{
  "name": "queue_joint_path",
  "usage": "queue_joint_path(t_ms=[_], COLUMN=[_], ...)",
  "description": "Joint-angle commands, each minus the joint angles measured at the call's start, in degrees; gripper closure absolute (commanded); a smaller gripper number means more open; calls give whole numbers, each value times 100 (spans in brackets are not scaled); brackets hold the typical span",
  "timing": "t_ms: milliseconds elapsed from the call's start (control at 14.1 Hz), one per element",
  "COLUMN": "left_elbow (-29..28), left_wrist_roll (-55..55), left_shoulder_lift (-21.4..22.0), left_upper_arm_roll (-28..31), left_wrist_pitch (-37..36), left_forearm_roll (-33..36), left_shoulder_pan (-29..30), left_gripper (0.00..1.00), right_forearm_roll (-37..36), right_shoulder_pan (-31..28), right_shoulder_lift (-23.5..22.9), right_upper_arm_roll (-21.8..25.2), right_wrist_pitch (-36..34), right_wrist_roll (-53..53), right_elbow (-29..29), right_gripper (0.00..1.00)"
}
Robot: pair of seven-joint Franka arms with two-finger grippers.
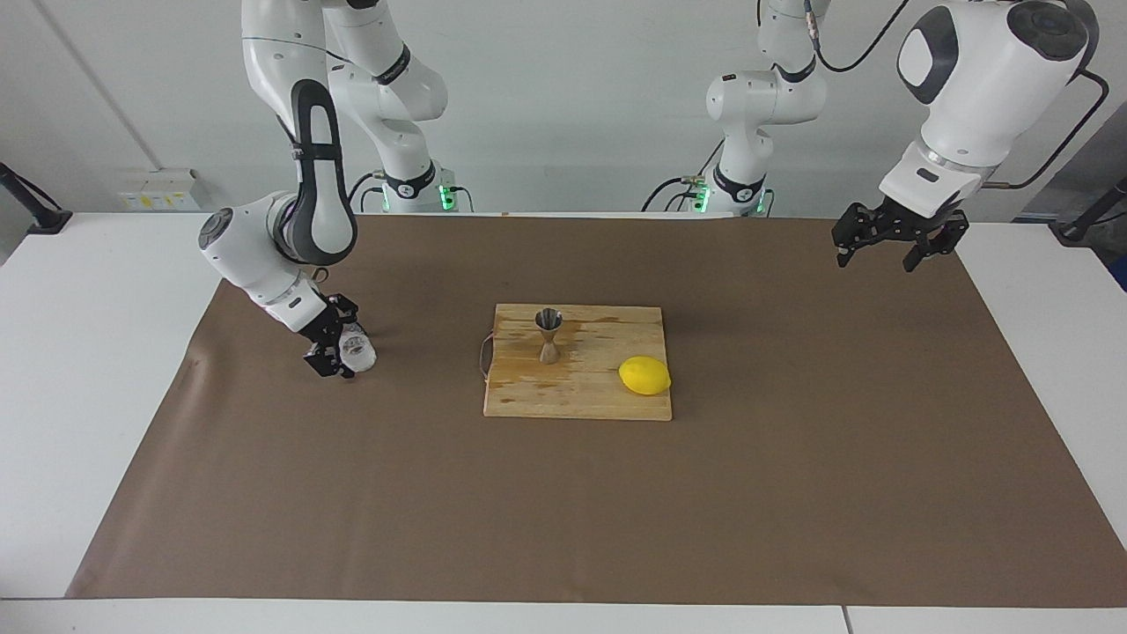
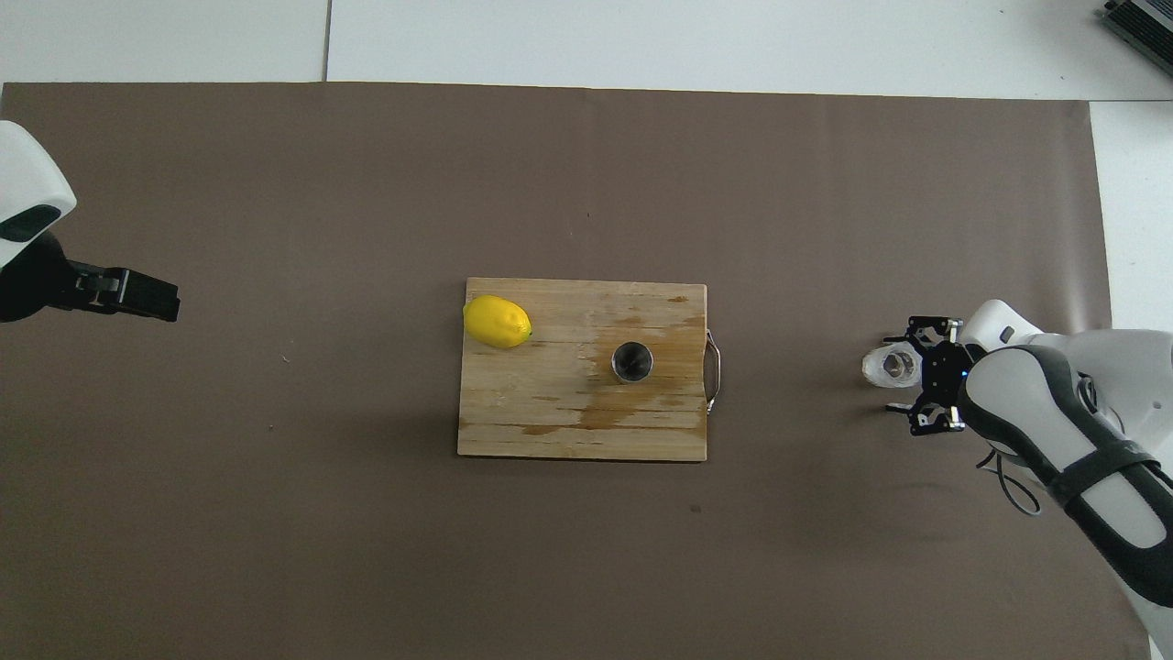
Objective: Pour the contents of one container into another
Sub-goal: 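Grasp the small white cup with the right gripper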
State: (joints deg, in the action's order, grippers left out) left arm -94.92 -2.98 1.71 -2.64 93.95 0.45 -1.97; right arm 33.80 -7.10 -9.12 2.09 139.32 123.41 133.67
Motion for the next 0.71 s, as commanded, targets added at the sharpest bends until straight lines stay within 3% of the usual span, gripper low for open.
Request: queue_joint_path(t_ms=[0, 141, 565, 636], left_elbow=[79, 26, 26, 26], left_wrist_roll=[376, 316, 245, 193], left_shoulder_lift=[66, 83, 84, 84], left_upper_arm_roll=[-44, -44, -113, -297], left_wrist_pitch=[-167, -158, -175, -184], left_forearm_roll=[-177, -169, -133, -133], left_shoulder_pan=[30, 48, 170, 371], left_gripper=[0, 0, 0, 0], right_forearm_roll=[250, 259, 364, 364], right_shoulder_pan=[-46, -37, 24, 33], right_shoulder_lift=[-99, -90, -90, -90], right_upper_arm_roll=[-42, -50, -68, -77], right_wrist_pitch=[69, 69, 60, 60], right_wrist_roll=[201, 140, 53, 17], right_elbow=[-78, -78, -104, -104], right_gripper=[30, 40, 41, 35])
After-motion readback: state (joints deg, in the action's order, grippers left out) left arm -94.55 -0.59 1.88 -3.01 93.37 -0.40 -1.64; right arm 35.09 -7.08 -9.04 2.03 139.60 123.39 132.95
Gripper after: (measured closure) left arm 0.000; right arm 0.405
